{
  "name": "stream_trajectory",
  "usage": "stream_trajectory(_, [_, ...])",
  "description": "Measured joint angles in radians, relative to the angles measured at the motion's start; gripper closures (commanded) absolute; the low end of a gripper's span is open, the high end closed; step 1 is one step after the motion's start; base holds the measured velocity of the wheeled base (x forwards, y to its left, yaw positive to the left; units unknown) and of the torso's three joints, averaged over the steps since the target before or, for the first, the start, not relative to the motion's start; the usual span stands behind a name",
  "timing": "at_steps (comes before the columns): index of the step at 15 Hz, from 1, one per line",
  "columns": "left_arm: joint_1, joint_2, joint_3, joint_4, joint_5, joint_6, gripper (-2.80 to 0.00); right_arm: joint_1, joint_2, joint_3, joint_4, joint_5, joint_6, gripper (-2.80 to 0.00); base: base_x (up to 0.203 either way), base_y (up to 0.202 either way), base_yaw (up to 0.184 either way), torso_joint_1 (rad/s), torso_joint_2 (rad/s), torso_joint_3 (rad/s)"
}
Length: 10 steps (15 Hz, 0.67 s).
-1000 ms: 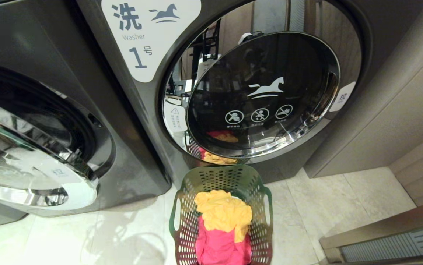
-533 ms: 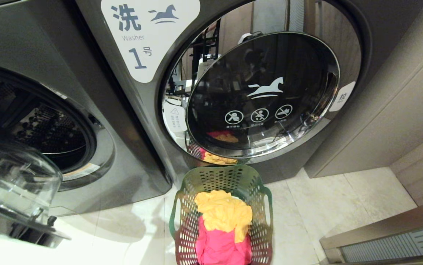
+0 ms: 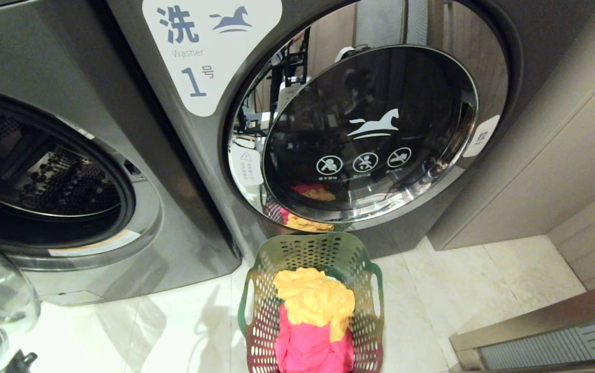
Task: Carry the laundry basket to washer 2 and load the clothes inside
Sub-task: Open the lid of the washing machine
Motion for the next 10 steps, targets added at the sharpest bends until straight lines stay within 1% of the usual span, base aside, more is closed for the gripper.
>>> stream_trajectory(1, [-0.021,0.011,-0.008,0.12,-0.008,0.015,-2.8,0.0,0.0,0.0,0.0,0.0,0.0,0.0,0.0,0.0,0.0,0.0,0.0,0.0])
stream_trajectory(2, [-0.046,0.028,-0.022,0.238,-0.012,0.046,-2.8,0.0,0.0,0.0,0.0,0.0,0.0,0.0,0.0,0.0,0.0,0.0,0.0,0.0])
stream_trajectory(3, [-0.061,0.047,-0.033,0.326,-0.012,0.095,-2.8,0.0,0.0,0.0,0.0,0.0,0.0,0.0,0.0,0.0,0.0,0.0,0.0,0.0])
stream_trajectory(4, [-0.066,0.064,-0.042,0.371,-0.005,0.129,-2.8,0.0,0.0,0.0,0.0,0.0,0.0,0.0,0.0,0.0,0.0,0.0,0.0,0.0])
stream_trajectory(5, [-0.068,0.086,-0.059,0.395,0.009,0.147,-2.8,0.0,0.0,0.0,0.0,0.0,0.0,0.0,0.0,0.0,0.0,0.0,0.0,0.0])
stream_trajectory(6, [-0.068,0.107,-0.088,0.421,0.02,0.151,-2.8,0.0,0.0,0.0,0.0,0.0,0.0,0.0,0.0,0.0,0.0,0.0,0.0,0.0])
stream_trajectory(7, [-0.065,0.13,-0.128,0.472,0.023,0.152,-2.8,0.0,0.0,0.0,0.0,0.0,0.0,0.0,0.0,0.0,0.0,0.0,0.0,0.0])
stream_trajectory(8, [-0.061,0.152,-0.174,0.553,0.025,0.153,-2.8,0.0,0.0,0.0,0.0,0.0,0.0,0.0,0.0,0.0,0.0,0.0,0.0,0.0])
stream_trajectory(9, [-0.058,0.176,-0.226,0.658,0.026,0.157,-2.8,0.0,0.0,0.0,0.0,0.0,0.0,0.0,0.0,0.0,0.0,0.0,0.0,0.0])
stream_trajectory(10, [-0.057,0.206,-0.281,0.784,0.029,0.18,-2.8,0.001,0.0,0.0,0.0,0.0,0.0,0.0,0.0,0.0,0.0,0.0,0.0,0.0])
